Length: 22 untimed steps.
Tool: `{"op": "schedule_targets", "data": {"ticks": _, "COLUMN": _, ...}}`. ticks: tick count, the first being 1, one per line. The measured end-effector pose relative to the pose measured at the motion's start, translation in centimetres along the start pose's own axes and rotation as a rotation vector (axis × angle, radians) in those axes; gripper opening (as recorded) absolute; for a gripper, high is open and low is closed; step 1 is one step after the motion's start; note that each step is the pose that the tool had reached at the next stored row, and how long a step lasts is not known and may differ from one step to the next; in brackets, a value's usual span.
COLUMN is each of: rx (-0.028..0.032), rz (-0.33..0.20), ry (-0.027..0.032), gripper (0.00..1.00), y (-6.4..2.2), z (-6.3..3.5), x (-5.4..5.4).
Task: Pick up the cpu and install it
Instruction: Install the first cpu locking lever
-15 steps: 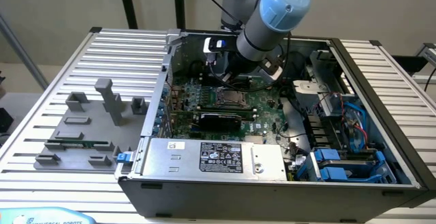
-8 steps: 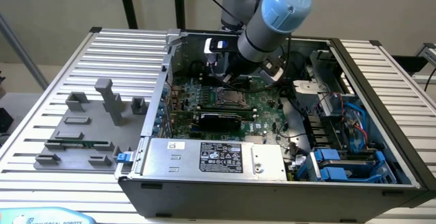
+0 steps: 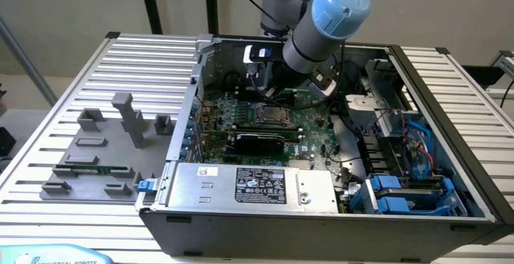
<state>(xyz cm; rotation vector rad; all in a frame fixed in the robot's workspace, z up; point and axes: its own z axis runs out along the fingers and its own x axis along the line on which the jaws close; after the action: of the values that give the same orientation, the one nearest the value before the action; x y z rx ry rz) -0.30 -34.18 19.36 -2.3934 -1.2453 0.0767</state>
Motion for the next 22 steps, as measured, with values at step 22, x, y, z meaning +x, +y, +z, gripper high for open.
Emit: {"op": "schedule_targets", "data": {"ticks": 22, "rx": 0.0212, "rz": -0.001, "ry": -0.0161, "gripper": 0.11, "y": 0.98, "z": -0.26, "x": 0.9}}
